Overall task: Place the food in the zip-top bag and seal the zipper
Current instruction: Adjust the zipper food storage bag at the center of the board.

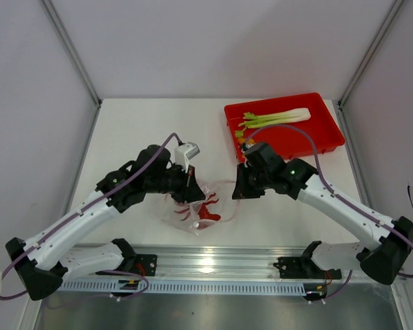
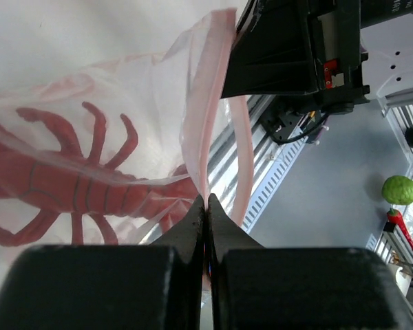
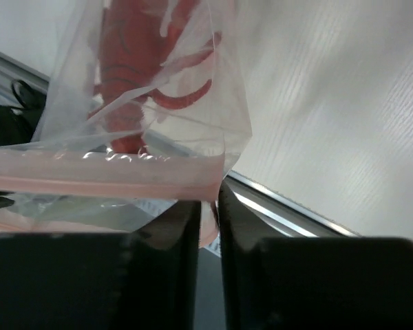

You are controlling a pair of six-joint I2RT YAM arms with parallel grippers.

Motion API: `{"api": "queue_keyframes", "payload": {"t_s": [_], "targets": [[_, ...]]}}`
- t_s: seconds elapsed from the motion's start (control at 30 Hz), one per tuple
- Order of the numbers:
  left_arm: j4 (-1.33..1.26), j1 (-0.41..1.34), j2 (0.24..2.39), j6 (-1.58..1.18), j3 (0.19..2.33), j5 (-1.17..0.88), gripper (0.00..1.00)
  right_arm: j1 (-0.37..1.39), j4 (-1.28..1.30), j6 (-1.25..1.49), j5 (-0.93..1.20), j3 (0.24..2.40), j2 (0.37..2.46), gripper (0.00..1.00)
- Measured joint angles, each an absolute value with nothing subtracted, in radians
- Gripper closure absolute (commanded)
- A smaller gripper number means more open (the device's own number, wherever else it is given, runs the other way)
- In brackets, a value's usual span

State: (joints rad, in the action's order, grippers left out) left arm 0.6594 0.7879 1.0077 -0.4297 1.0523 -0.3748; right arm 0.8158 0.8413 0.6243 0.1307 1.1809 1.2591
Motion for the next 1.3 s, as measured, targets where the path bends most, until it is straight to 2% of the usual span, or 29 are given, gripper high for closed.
{"api": "queue_keyframes", "payload": {"t_s": [0.07, 0.17, 0.43, 0.57, 0.7, 0.83, 1.03, 1.3], "targets": [[0.653, 0.793, 1.016, -0.429, 1.073, -0.374, 0.99, 0.816, 0.841, 0.623, 0.113, 1.182, 1.226, 0.57], [0.653, 0.794, 1.032, -0.424, 1.119, -0.366, 0.99, 0.816, 0.867, 0.612, 0.094, 1.207, 1.205, 0.42], [0.671, 0.778, 1.093, -0.383, 1.232, -0.281, 0.99, 0.816, 0.962, 0.614, 0.043, 1.365, 1.143, 0.18], [0.676, 0.759, 1.121, -0.368, 1.253, -0.255, 0.99, 0.737, 1.021, 0.594, -0.001, 1.452, 1.1, 0.17], [0.678, 0.754, 1.141, -0.356, 1.263, -0.25, 0.99, 0.539, 1.021, 0.561, 0.014, 1.521, 1.166, 0.15], [0.677, 0.754, 1.155, -0.354, 1.265, -0.268, 0.99, 0.377, 0.974, 0.516, 0.078, 1.57, 1.339, 0.14], [0.684, 0.753, 1.177, -0.339, 1.284, -0.285, 0.99, 0.261, 0.913, 0.462, 0.088, 1.72, 1.716, 0.14], [0.67, 0.749, 1.211, -0.331, 1.299, -0.319, 1.0, 0.105, 0.697, 0.647, 0.115, 1.785, 2.005, 0.13]]}}
